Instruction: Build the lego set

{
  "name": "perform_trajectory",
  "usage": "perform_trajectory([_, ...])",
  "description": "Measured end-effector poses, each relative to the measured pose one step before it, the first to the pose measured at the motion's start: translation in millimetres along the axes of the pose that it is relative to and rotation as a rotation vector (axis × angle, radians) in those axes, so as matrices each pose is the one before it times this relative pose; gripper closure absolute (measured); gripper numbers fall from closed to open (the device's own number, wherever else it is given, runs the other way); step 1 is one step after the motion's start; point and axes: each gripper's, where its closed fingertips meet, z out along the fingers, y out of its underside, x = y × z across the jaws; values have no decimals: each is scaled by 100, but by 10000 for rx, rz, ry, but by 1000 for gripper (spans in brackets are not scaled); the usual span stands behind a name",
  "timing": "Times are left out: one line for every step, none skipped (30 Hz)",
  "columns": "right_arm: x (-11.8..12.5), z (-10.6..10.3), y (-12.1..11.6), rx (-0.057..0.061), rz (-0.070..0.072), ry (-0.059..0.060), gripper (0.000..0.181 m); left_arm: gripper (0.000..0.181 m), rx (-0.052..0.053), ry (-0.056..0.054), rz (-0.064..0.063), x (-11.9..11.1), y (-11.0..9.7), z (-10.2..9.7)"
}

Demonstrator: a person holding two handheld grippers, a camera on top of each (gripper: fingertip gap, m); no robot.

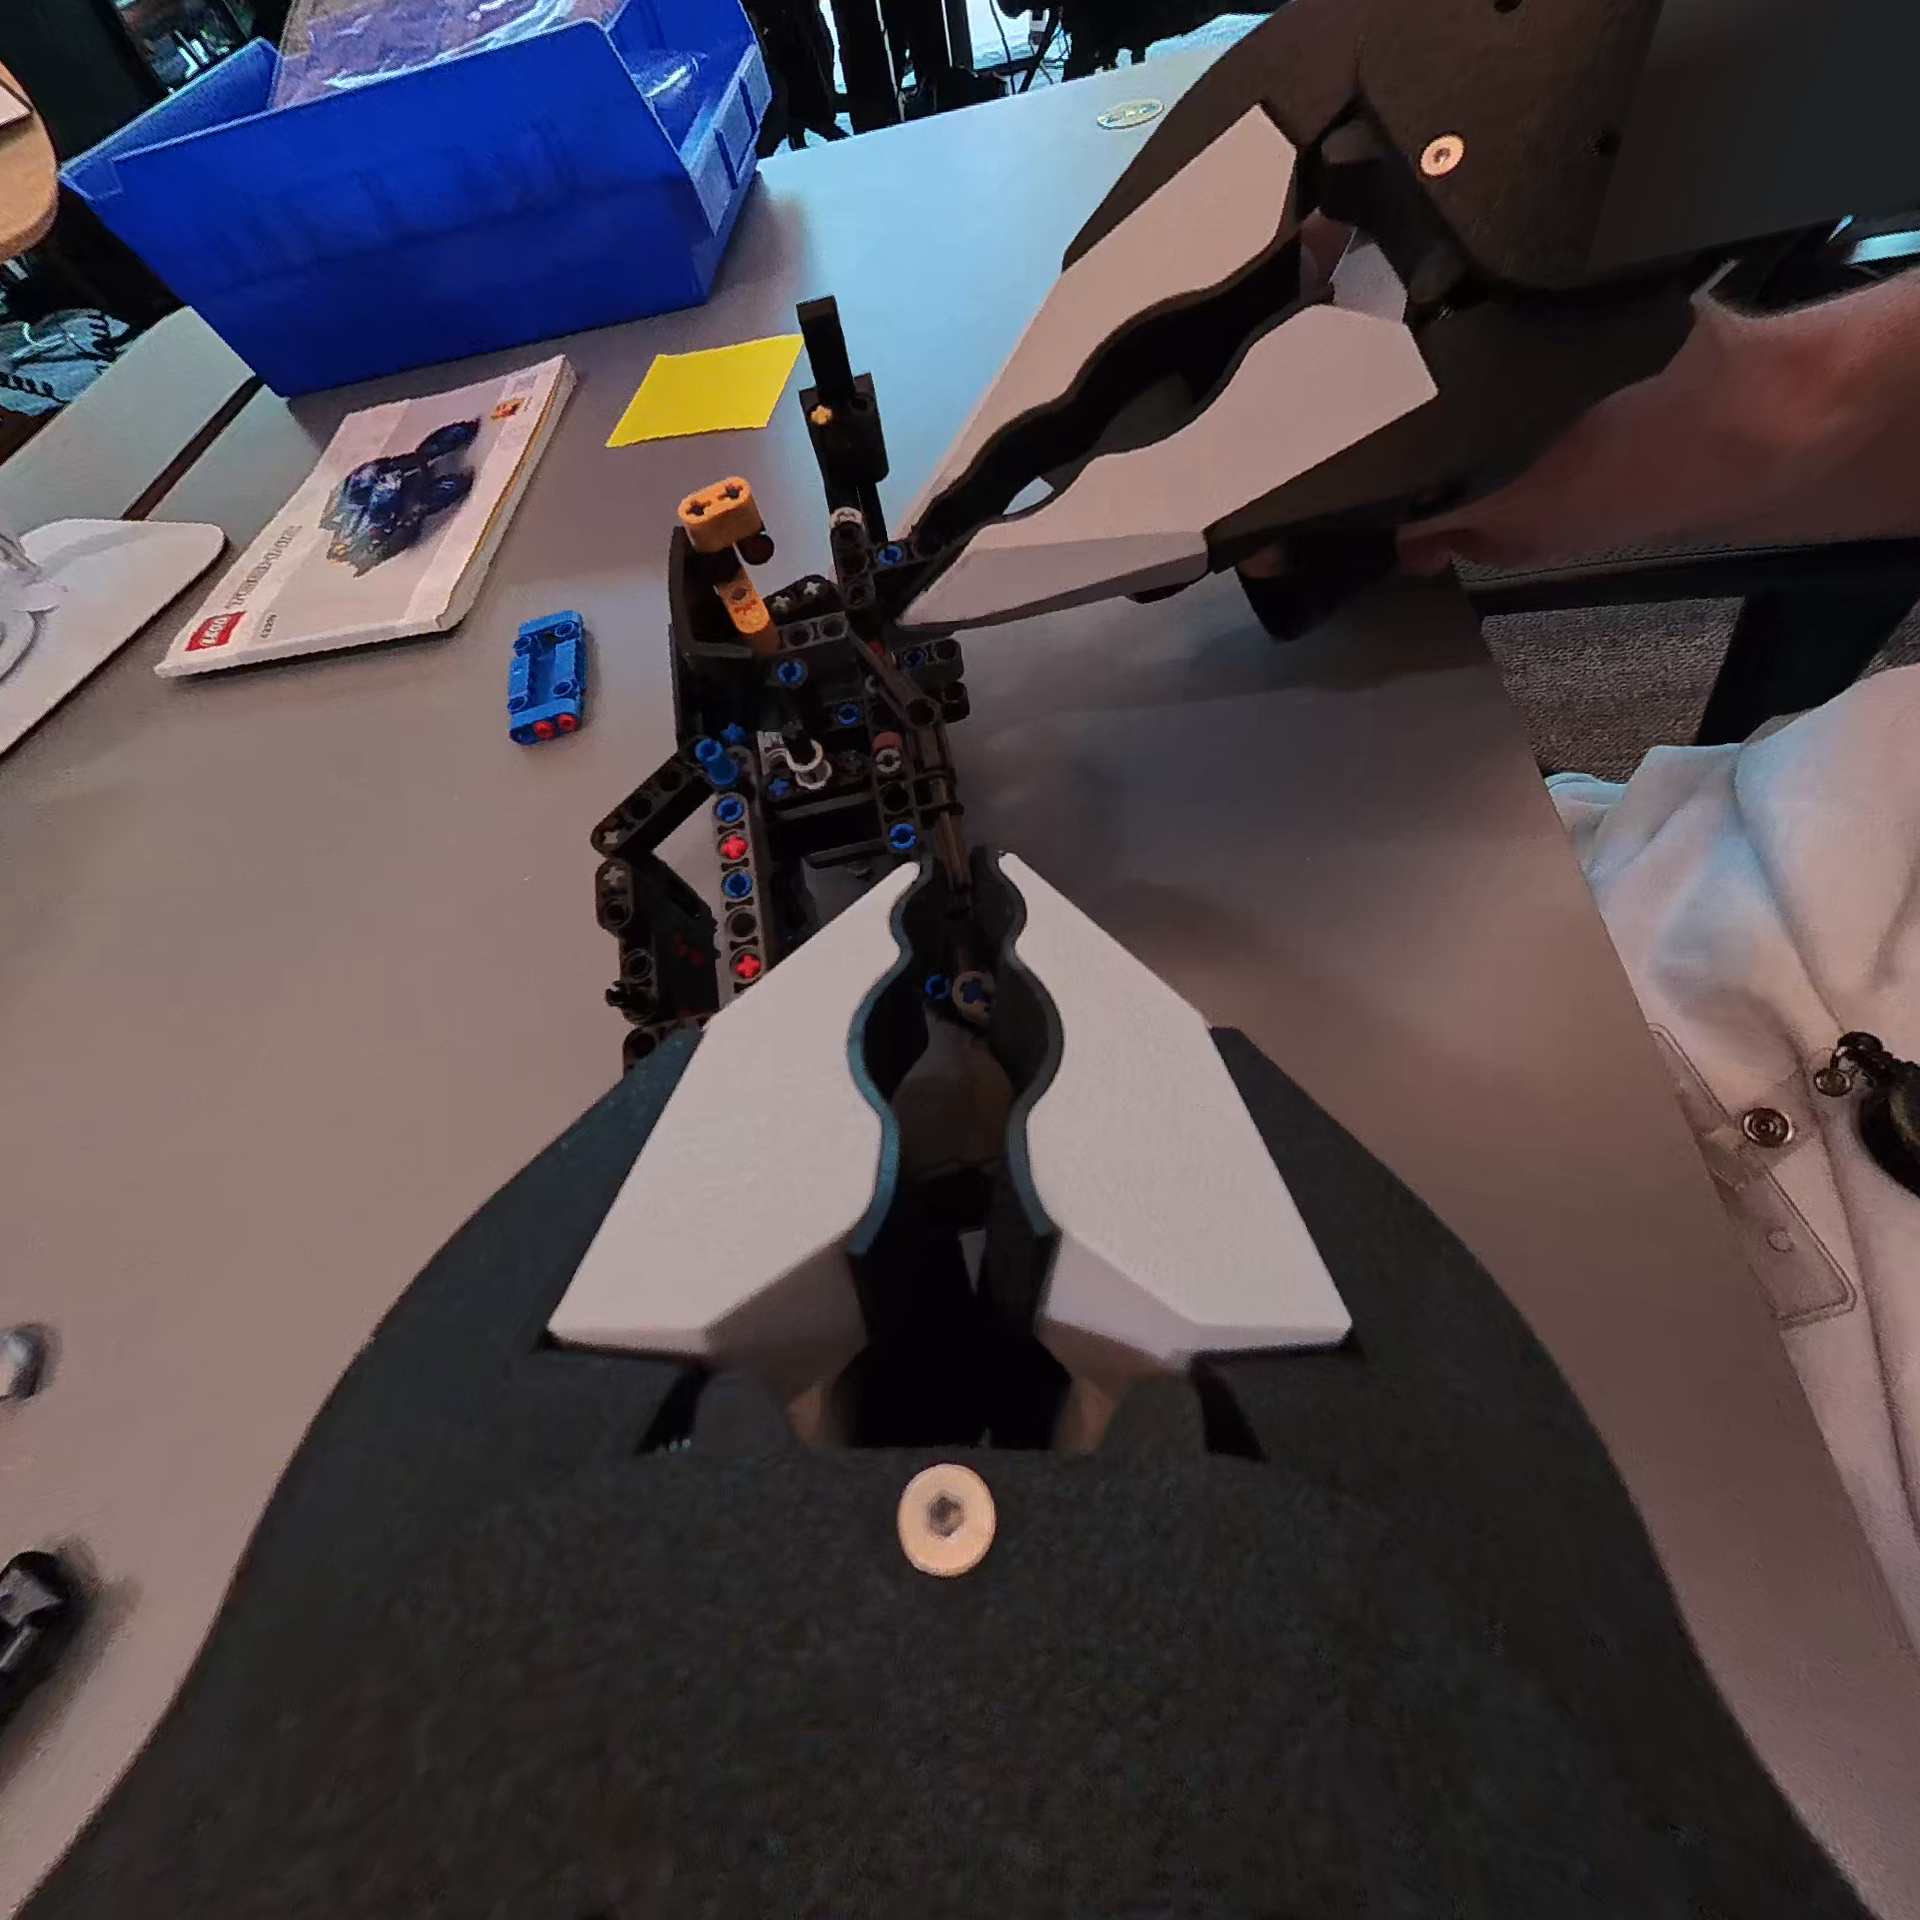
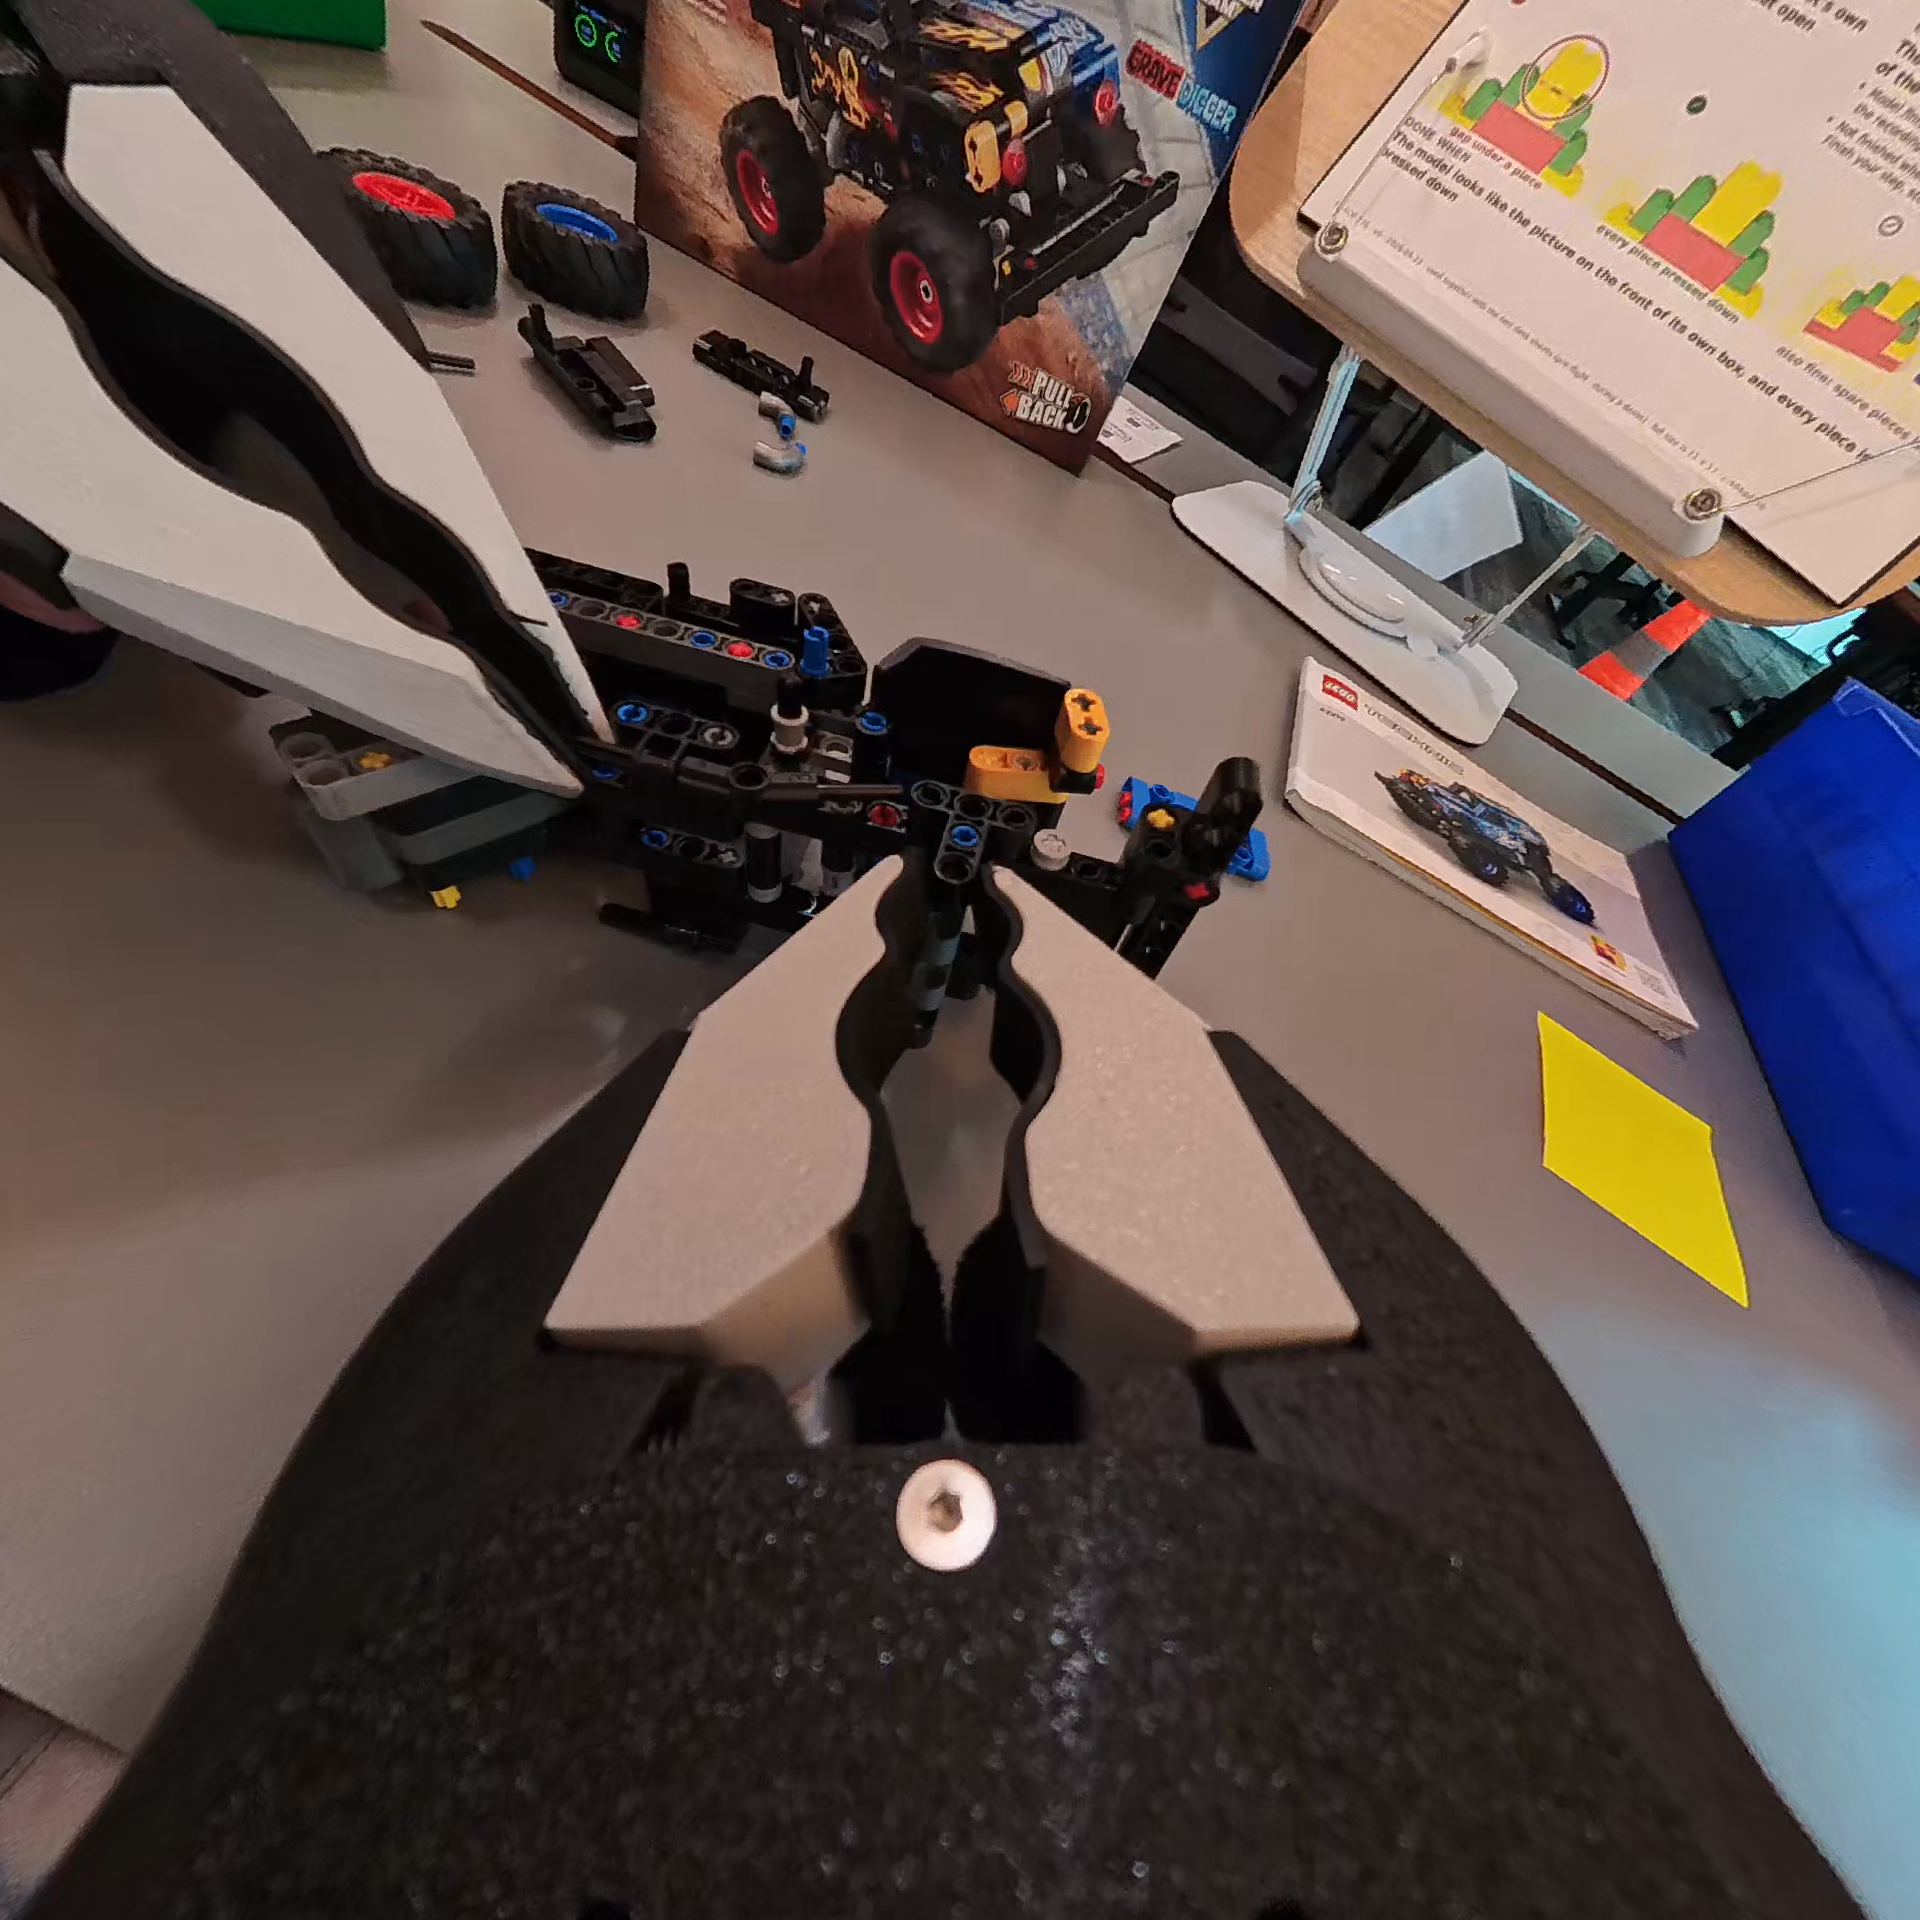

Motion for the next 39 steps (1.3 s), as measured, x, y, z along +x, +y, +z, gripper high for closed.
perform_trajectory([-14, 0, 12, 1, 50, -28, 173, 178, -3, 5, -10, 4, -11, 10])
perform_trajectory([14, -14, 15, -4, -33, 25, 173, 178, 1, 22, -43, -4, -15, 10])
perform_trajectory([-6, -10, 15, 1, -62, 21, 174, 178, -2, 24, -40, 9, -11, 3])
perform_trajectory([-1, -2, 5, -6, -35, 43, 174, 178, -2, 13, -30, 11, -7, 5])
perform_trajectory([11, 6, 11, -14, -94, 78, 174, 178, 1, -13, -11, -6, -8, 12])
perform_trajectory([9, -2, 18, 8, -95, 27, 174, 178, -8, -24, 24, 2, -8, 13])
perform_trajectory([-7, -18, 14, 6, 15, -18, 174, 178, -11, -7, 18, 9, -1, 13])
perform_trajectory([-8, -3, 8, -2, 48, -43, 174, 178, -1, 13, 0, 5, 2, 4])
perform_trajectory([-12, -15, 9, 8, 3, -44, 174, 178, 5, 20, 18, 7, -3, 0])
perform_trajectory([-6, -13, 4, 6, -12, -2, 174, 178, 7, 21, 31, 12, -6, -4])
perform_trajectory([3, -10, 5, 1, -34, 16, 174, 178, -4, 22, 48, 29, -12, 18])
perform_trajectory([-3, -3, 6, 0, -41, 25, 174, 178, -16, 28, 70, 19, 11, 23])
perform_trajectory([3, 29, 0, -5, -47, 45, 174, 178, -2, 27, 46, 1, 0, 7])
perform_trajectory([11, 21, 3, -4, 20, -10, 174, 178, 14, 24, 39, -10, -4, 8])
perform_trajectory([-6, -5, -4, -1, 67, -50, 174, 178, 10, 33, 50, 6, -8, -4])
perform_trajectory([1, 4, 7, -1, 20, -19, 174, 178, 1, 63, -17, 4, 4, -13])
perform_trajectory([1, 32, -5, 4, 48, -48, 173, 178, -7, 118, -82, 15, 11, -34])
perform_trajectory([-23, 15, -36, 30, 78, -116, 174, 178, 9, 159, -85, 19, 14, -58])
perform_trajectory([-38, 24, -38, 55, 65, -187, 173, 178, 41, 133, -42, -13, 24, -94])
perform_trajectory([-70, 35, -22, 45, 59, -216, 173, 177, 38, 61, 59, -33, 67, -117])
perform_trajectory([5, 29, 15, -13, 158, -127, 173, 177, 23, 9, 137, 0, 114, -146])
perform_trajectory([24, 20, 19, -9, 87, -56, 173, 178, 6, 4, 129, 60, 112, -132])
perform_trajectory([10, -4, 9, -7, 20, -5, 173, 178, 11, -3, 69, 51, 38, -94])
perform_trajectory([-1, 8, 6, -3, -42, 33, 173, 178, 18, -23, 21, 2, -30, -21])
perform_trajectory([-2, -7, 3, -5, -73, 59, 173, 178, -19, -6, -9, 6, 11, 59])
perform_trajectory([-2, 2, -3, -4, -77, 58, 173, 178, -22, 1, -15, 5, 7, 57])
perform_trajectory([-8, -4, 9, -11, -75, 70, 173, 178, -12, -16, 1, -10, 5, 32])
perform_trajectory([-13, -8, 15, -9, -56, 39, 173, 178, -18, -33, 3, -16, 16, 15])
perform_trajectory([-16, -12, 9, -4, 2, -11, 173, 178, -9, -55, -16, -36, -4, -8])
perform_trajectory([-27, -11, 11, -4, 22, -31, 173, 179, -13, -55, -18, -16, 3, 1])
perform_trajectory([-19, -34, 9, -2, -44, 15, 173, 179, -33, -20, -5, 20, 11, 2])
perform_trajectory([2, -24, 10, -1, -115, 81, 173, 179, -30, -1, 1, 12, -19, 24])
perform_trajectory([10, -16, 20, -14, -115, 103, 174, 179, -22, 15, -19, 28, -18, 35])
perform_trajectory([-21, -39, 15, -3, -125, 92, 174, 179, -35, 45, -27, 33, -4, 10])
perform_trajectory([-33, -11, -4, -2, -85, 56, 174, 179, -37, 4, 3, -27, -24, -1])
perform_trajectory([-20, 1, -8, -4, -17, 13, 174, 179, -44, -33, 19, -24, -3, 12])
perform_trajectory([-27, -5, -5, 8, -25, -1, 174, 178, -47, -31, 31, -15, -16, 12])
perform_trajectory([-30, 0, -22, 8, -16, -10, 174, 179, -17, -67, 37, -86, -15, 3])
perform_trajectory([-7, 6, -4, -1, -30, 19, 174, 178, -6, -47, 14, -72, -23, 9])
